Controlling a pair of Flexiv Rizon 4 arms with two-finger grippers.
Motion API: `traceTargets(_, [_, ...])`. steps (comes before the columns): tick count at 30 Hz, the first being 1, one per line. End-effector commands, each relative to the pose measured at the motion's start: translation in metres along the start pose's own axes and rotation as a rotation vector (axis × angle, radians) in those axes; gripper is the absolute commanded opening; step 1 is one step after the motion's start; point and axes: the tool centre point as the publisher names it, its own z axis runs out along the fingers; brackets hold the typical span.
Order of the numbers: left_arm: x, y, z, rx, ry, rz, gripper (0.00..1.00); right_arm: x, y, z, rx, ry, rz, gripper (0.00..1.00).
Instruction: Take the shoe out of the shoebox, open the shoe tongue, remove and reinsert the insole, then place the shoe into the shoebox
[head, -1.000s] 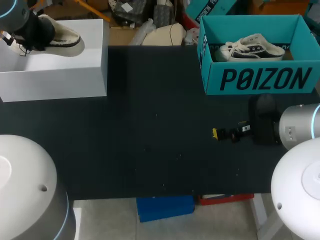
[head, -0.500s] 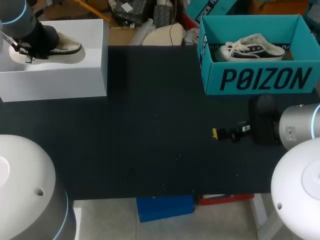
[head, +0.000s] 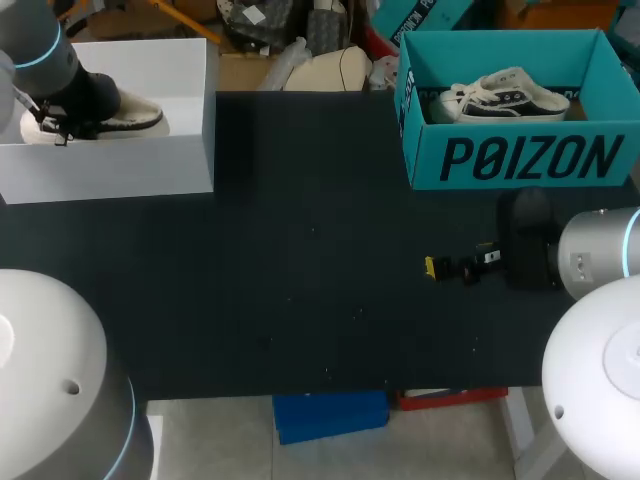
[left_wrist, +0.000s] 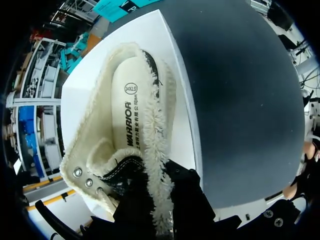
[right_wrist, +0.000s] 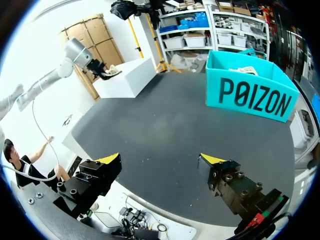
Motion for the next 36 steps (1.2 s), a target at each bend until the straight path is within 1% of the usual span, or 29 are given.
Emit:
traceTargets(1, [-0.004,0.002,0.011,0.003,0.009,-0.002,0.00,0.000,-0.002,0.001,-0.003,0.002,0.001,1.00])
traceTargets(8, [-0.004,0.002,0.025,0.012,0.043,-0.014,0.00,0.000,-0.002,0.001,-0.003,0.002,0.001,1.00])
traceTargets(15, [-0.006,0.000,0.033,0.014,0.065,-0.019,0.00,0.000,-0.002,0.001,-0.003,0.002,0.001,1.00])
traceTargets(16, [-0.006,0.000,0.034,0.016,0.073,-0.021,0.01,0.000,-0.002,0.001,-0.003,0.002,0.001,1.00])
traceTargets(18, [-0.005,-0.001,0.035,0.021,0.083,-0.021,0.05,0.000,-0.002,0.001,-0.003,0.002,0.001,1.00])
traceTargets(19, [-0.004,-0.003,0.036,0.029,0.094,-0.020,0.09,0.000,-0.002,0.001,-0.003,0.002,0.001,1.00])
traceTargets(20, [-0.004,-0.004,0.036,0.028,0.107,-0.018,0.17,0.000,-0.002,0.001,-0.003,0.002,0.001,1.00])
traceTargets(22, [-0.004,-0.004,0.036,0.030,0.116,-0.021,0.36,0.000,-0.002,0.001,-0.003,0.002,0.001,1.00])
traceTargets(23, [-0.004,-0.005,0.036,0.030,0.116,-0.021,0.38,0.000,-0.002,0.001,-0.003,0.002,0.001,1.00])
traceTargets(26, [-0.008,-0.005,0.027,0.021,0.103,-0.018,0.40,0.000,-0.002,0.001,-0.003,0.002,0.001,1.00])
traceTargets(28, [-0.012,-0.006,0.019,0.019,0.089,-0.013,0.38,0.000,-0.002,0.001,-0.003,0.002,0.001,1.00])
traceTargets(32, [-0.024,-0.013,-0.003,0.019,0.066,0.000,0.34,0.000,-0.002,0.001,-0.003,0.002,0.001,1.00])
traceTargets(33, [-0.026,-0.014,-0.009,0.019,0.066,0.001,0.34,0.000,-0.002,0.001,-0.003,0.002,0.001,1.00])
traceTargets(35, [-0.031,-0.017,-0.023,0.016,0.053,0.009,0.38,0.000,-0.002,0.001,-0.003,0.002,0.001,1.00])
traceTargets(36, [-0.033,-0.019,-0.029,0.019,0.051,0.011,0.37,0.000,-0.002,0.001,-0.003,0.002,0.001,1.00])
